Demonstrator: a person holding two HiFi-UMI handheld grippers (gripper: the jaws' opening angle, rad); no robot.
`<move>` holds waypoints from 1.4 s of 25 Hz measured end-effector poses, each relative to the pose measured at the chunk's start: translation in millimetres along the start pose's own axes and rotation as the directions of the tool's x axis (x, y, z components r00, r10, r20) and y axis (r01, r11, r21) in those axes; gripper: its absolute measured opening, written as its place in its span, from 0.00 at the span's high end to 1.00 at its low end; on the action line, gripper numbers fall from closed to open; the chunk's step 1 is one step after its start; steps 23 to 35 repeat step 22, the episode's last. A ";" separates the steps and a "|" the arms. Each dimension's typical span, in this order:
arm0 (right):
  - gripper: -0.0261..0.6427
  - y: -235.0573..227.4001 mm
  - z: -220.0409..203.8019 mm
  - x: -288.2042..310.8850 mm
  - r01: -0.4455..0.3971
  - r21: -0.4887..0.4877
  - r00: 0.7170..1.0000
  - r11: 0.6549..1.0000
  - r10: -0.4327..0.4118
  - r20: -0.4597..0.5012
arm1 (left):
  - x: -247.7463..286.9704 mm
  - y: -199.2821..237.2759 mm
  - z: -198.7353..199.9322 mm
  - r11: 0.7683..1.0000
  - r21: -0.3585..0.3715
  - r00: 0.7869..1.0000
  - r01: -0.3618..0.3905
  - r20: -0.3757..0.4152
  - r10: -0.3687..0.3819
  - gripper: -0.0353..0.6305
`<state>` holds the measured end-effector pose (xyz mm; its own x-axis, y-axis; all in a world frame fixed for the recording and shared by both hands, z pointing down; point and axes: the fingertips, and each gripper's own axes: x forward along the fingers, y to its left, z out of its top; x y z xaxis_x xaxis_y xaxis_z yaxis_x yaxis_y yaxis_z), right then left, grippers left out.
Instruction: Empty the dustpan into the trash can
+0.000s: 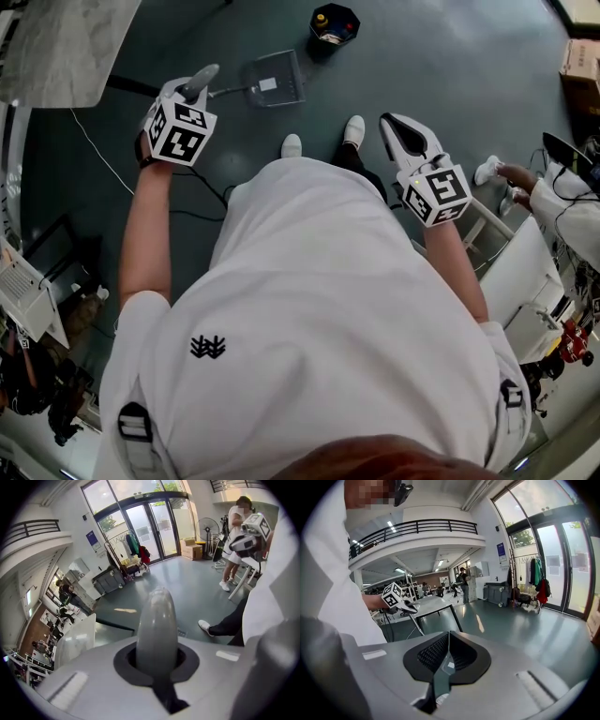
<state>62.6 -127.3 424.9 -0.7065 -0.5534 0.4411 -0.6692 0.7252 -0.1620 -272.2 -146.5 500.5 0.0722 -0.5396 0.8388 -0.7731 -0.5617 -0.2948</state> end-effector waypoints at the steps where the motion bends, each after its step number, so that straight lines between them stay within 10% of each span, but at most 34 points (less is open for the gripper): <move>1: 0.94 2.5 -0.3 -0.1 0.002 -0.003 1.000 1.000 -0.002 -0.001 | 0.0 -2.4 -2.3 1.000 0.000 1.000 0.005 0.002 -0.005 0.85; 35: 0.96 28.8 1.7 6.5 0.030 -0.027 1.000 0.999 -0.030 0.004 | -1.7 -22.5 -26.1 0.998 -0.013 0.997 0.068 0.032 -0.068 0.85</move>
